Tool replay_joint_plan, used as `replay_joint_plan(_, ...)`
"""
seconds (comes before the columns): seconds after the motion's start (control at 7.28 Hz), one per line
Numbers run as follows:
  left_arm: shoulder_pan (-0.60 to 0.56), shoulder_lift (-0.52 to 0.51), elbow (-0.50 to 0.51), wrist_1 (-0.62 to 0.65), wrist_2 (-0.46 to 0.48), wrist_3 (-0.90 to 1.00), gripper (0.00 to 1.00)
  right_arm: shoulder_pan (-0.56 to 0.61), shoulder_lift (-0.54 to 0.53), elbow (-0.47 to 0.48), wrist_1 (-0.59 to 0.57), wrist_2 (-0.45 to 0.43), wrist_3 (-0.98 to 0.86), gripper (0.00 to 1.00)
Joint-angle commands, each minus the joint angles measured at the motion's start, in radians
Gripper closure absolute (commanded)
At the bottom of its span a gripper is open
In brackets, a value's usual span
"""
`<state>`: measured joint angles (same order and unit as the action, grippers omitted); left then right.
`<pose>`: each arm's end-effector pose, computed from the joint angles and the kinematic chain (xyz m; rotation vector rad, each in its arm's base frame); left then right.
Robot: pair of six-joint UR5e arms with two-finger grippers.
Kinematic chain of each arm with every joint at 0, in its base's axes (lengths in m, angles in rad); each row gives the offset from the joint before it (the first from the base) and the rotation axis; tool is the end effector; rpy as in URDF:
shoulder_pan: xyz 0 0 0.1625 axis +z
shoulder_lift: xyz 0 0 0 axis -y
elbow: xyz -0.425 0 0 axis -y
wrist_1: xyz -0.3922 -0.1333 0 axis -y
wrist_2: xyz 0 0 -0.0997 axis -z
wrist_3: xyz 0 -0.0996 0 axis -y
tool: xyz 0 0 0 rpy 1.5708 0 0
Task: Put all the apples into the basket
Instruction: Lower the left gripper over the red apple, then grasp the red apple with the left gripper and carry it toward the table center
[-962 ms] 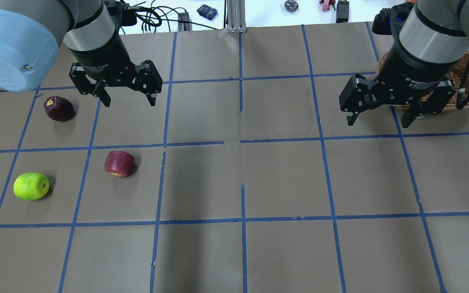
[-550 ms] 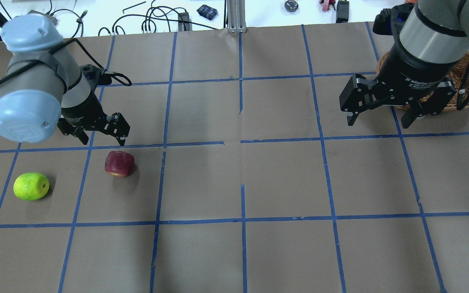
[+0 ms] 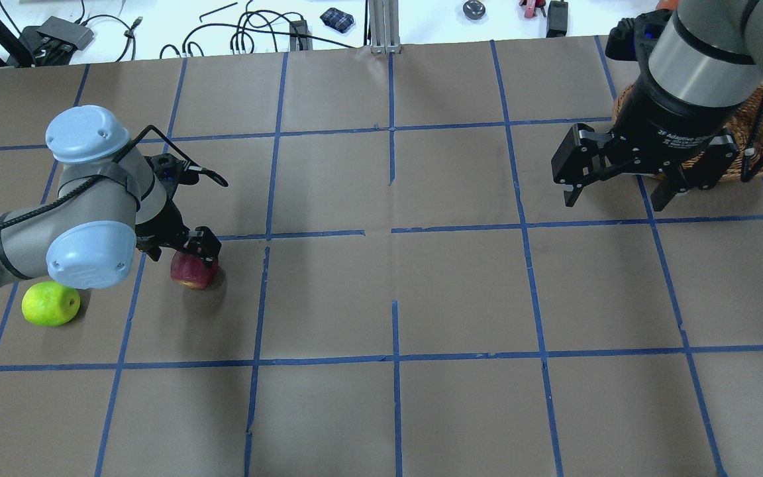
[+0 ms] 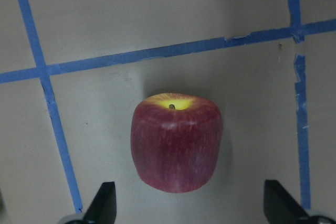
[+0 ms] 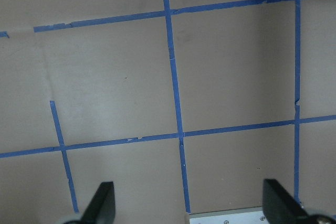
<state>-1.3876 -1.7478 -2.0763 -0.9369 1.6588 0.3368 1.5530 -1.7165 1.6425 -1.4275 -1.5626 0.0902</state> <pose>-0.0361 -0.4887 0.2295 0.2386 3.0579 0.1068 0.1266 -0.4243 0.5057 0.1696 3.1294 0.1090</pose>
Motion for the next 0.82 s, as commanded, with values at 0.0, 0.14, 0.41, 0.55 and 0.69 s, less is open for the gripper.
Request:
replay_joint_plan(0.0, 0.001, -0.065, -0.008, 0.035, -0.002, 0.005, 0.01, -0.001, 0.003, 0.002, -0.005, -0.001, 0.008, 0.0)
replay_joint_plan(0.14, 0.001, -0.093, -0.007, 0.032, 0.004, 0.011, 0.0, -0.001, 0.008, 0.003, -0.004, 0.002, 0.006, 0.0)
replay_joint_plan(0.41, -0.001, -0.11, -0.002, 0.036, 0.002, 0.008, 0.76, -0.001, 0.015, 0.003, -0.004, 0.004, 0.006, 0.0)
replay_joint_plan(0.55, -0.001, -0.098, 0.005, 0.036, 0.004, 0.005, 0.99, 0.001, 0.02, 0.003, -0.004, 0.004, 0.008, 0.0)
replay_joint_plan(0.69, -0.005, -0.078, 0.008, 0.036, -0.011, -0.011, 1.0, -0.001, 0.02, 0.003, -0.005, 0.003, 0.006, 0.0)
